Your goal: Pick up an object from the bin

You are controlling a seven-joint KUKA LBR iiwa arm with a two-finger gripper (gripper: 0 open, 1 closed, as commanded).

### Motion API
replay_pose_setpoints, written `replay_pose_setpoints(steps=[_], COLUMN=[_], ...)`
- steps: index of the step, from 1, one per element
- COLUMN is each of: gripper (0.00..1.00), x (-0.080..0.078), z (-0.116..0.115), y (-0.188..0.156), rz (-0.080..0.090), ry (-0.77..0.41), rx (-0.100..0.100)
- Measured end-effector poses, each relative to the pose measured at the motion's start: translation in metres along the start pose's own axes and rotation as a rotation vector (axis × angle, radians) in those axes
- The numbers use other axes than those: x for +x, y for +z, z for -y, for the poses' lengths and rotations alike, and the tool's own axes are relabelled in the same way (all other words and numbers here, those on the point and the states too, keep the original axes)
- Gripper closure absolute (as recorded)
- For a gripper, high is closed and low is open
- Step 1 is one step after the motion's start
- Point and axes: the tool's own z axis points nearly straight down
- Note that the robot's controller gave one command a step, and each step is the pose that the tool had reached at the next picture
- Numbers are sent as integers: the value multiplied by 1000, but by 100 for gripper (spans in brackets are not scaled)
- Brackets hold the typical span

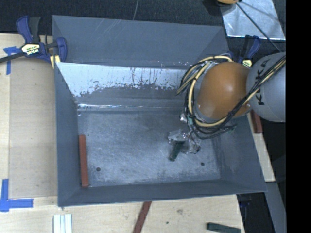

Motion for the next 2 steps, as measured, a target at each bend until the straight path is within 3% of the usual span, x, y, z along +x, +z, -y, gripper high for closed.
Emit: replay_pose_setpoints(steps=[2], gripper=[100], x=[1], z=[-2], y=[-19], rz=[-3], ry=[1], rx=[-6])
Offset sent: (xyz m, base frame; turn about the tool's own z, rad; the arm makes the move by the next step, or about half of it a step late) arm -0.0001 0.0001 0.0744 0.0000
